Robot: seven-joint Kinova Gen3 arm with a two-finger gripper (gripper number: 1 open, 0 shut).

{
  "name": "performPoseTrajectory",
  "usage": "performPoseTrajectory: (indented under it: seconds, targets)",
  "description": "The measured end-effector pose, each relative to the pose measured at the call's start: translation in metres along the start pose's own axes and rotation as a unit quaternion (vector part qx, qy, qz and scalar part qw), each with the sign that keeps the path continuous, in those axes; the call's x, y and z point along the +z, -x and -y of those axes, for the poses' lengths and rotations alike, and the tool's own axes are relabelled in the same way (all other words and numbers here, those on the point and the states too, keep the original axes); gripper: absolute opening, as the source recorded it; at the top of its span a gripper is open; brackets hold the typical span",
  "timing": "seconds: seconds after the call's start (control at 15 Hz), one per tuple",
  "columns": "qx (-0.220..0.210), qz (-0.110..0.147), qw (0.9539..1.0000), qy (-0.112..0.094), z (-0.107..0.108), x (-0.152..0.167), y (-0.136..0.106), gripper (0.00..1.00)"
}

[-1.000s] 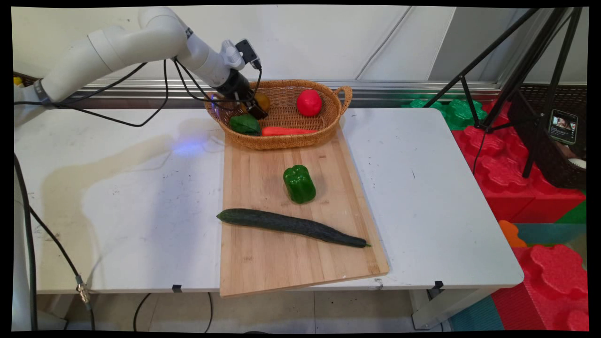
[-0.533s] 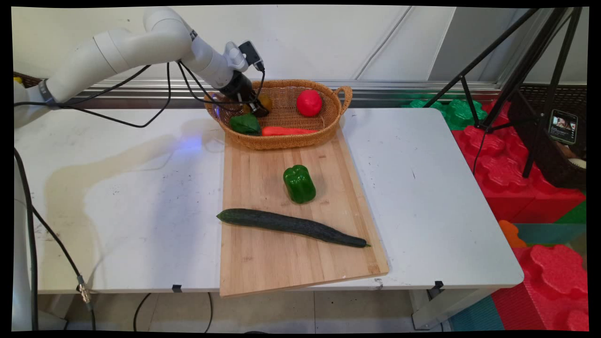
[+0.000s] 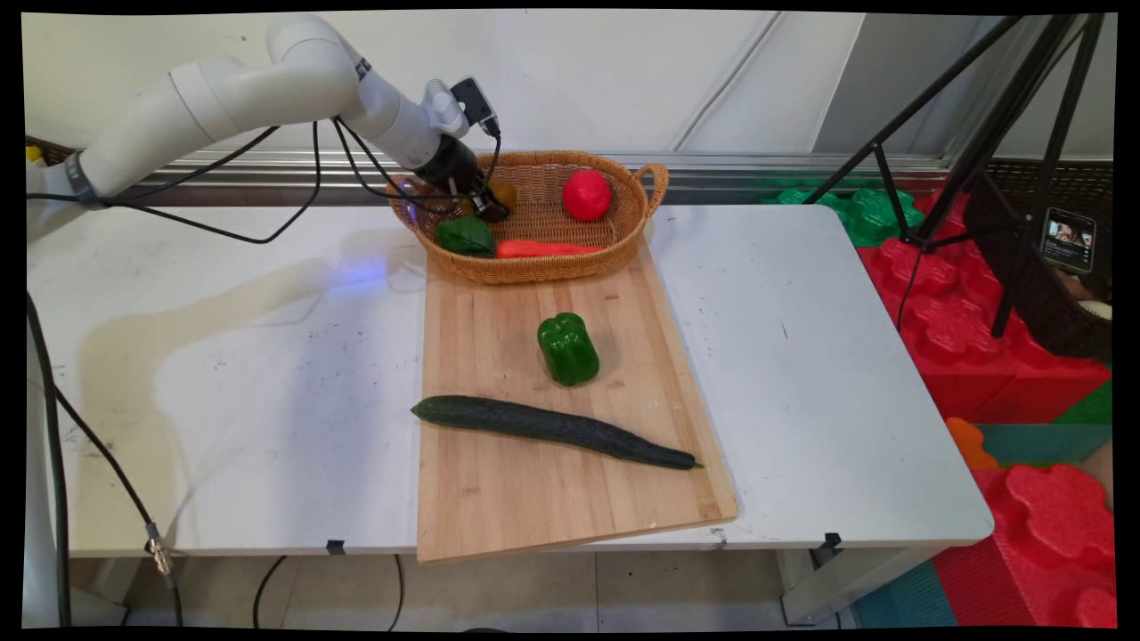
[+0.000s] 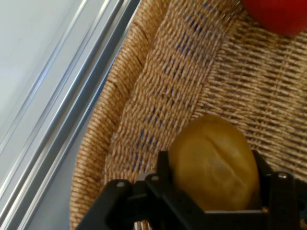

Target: Place the picked object on the cutting board

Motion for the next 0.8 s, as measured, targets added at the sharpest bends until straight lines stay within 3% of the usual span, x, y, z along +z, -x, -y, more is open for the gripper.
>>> performPoseTrajectory:
  seconds: [0.27,0.8]
  targets:
    - [-0.001,-0.014,0.9999,-0.001,-0.003,-0.013,-0.001,0.00]
    - [-0.003,-0.051,0.9987,0.001,-0.006,-0.068,0.002,0.00]
